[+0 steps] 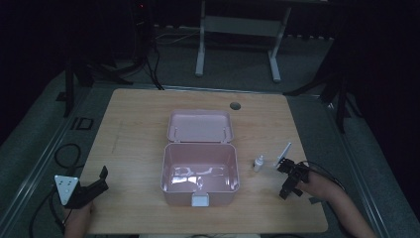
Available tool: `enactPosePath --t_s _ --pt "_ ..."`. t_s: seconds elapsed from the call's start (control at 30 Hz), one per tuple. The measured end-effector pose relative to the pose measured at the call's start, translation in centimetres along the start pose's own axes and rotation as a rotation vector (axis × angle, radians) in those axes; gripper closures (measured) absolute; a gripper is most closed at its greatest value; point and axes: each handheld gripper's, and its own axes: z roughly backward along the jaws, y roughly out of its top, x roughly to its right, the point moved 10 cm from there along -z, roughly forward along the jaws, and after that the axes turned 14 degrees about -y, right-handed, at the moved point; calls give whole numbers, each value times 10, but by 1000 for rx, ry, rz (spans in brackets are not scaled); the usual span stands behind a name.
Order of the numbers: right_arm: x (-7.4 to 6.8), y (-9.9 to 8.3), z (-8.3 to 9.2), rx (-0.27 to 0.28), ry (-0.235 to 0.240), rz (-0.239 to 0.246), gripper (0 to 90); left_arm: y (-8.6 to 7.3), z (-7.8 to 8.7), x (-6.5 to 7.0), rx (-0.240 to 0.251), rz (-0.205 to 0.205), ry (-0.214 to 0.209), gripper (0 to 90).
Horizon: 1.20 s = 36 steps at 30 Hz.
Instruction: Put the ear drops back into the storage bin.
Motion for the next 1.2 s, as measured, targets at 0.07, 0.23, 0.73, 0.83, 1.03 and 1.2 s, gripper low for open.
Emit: enactPosePath --t_s 0.07,0.23,0.73,0.83,1.03,1.2 --pt "-2 4 1 -3 8 7 116 0 0 0 0 1 0 5" --pt "-4 17 5 20 16 23 115 0 0 0 0 1 -1 5" --pt "-1 60 20 75 6 1 115 0 0 0 -1 0 -3 5" --pt "0 68 22 82 5 -1 116 0 0 0 -1 1 -4 5" --pt "1 84 25 88 8 -13 137 0 0 0 -1 -1 -5 5" --pt "-1 97 25 83 13 -1 181 0 0 1 -1 -2 -6 5"
